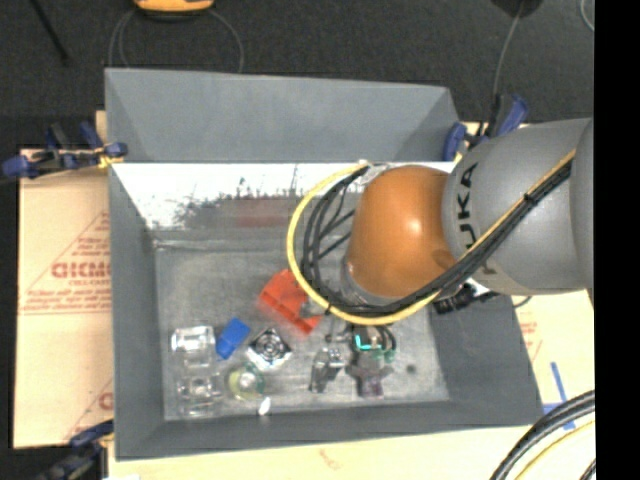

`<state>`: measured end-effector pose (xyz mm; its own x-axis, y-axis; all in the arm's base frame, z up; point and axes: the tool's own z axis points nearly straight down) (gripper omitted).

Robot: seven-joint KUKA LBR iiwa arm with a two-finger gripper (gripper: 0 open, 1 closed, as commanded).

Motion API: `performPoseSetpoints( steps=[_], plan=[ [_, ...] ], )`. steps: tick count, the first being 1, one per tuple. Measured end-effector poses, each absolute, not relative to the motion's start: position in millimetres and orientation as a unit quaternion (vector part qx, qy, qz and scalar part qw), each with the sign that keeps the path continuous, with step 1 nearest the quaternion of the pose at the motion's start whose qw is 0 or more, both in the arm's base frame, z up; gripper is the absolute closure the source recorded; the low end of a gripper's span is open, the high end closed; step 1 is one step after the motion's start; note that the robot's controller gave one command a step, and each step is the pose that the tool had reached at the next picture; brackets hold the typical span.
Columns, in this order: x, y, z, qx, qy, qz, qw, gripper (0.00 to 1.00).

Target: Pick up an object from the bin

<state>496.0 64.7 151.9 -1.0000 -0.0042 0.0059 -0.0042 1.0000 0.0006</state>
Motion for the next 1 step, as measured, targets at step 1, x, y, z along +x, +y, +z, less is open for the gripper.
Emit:
performPoseSetpoints(
  steps=[1],
  plan=[
    [566.7, 118.0, 87.5, 0.123, -0.992, 0.000, -0.002, 0.00]
  ],
)
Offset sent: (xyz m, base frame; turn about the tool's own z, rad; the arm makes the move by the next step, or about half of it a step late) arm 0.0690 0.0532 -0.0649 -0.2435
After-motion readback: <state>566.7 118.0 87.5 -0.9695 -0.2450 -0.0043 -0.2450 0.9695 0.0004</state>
